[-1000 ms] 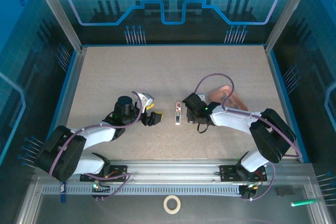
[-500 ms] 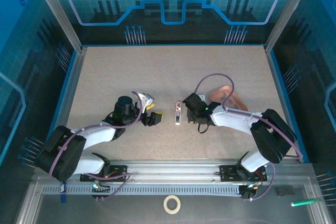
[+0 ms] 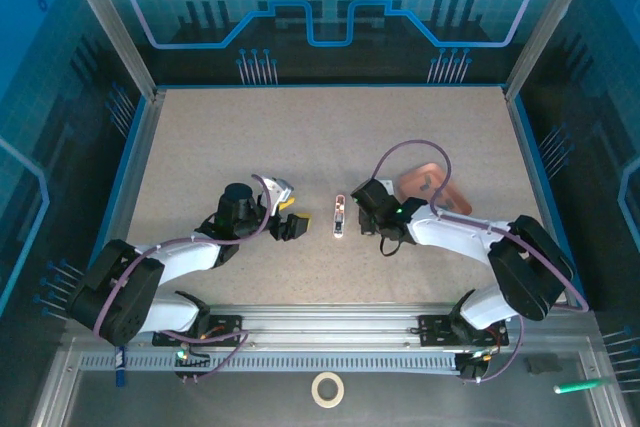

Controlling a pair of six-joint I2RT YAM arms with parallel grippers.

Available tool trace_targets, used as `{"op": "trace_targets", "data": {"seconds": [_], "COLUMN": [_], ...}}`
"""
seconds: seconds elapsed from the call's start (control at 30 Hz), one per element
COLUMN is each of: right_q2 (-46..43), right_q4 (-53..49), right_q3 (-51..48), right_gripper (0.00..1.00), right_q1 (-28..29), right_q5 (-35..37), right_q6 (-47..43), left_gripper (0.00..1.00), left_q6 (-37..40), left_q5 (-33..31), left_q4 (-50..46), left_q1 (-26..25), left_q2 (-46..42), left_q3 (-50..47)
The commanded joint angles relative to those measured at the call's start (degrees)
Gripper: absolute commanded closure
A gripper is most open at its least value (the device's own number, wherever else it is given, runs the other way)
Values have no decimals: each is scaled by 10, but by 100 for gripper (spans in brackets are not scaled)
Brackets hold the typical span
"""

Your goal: Load the staples into the stapler

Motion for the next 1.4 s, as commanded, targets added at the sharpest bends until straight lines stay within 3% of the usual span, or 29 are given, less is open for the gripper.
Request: {"op": "trace_targets", "data": {"seconds": [0.0, 1.0, 1.37], "right_q2": [14, 29, -9], "right_q4": [12, 22, 3], "right_q3": [-1, -10, 7], "right_gripper": [85, 85, 85], "right_q1": [6, 9, 13], "right_q5": [5, -10, 16], "right_q6": [-7, -1, 3], "left_gripper": [20, 20, 20], "left_q6": [13, 13, 11], "left_q5": [17, 16, 16], "left_q4": [-4, -10, -7], "left_q1": [-2, -3, -4], "left_q2": [-16, -17, -14], "left_q3": [14, 15, 15]}}
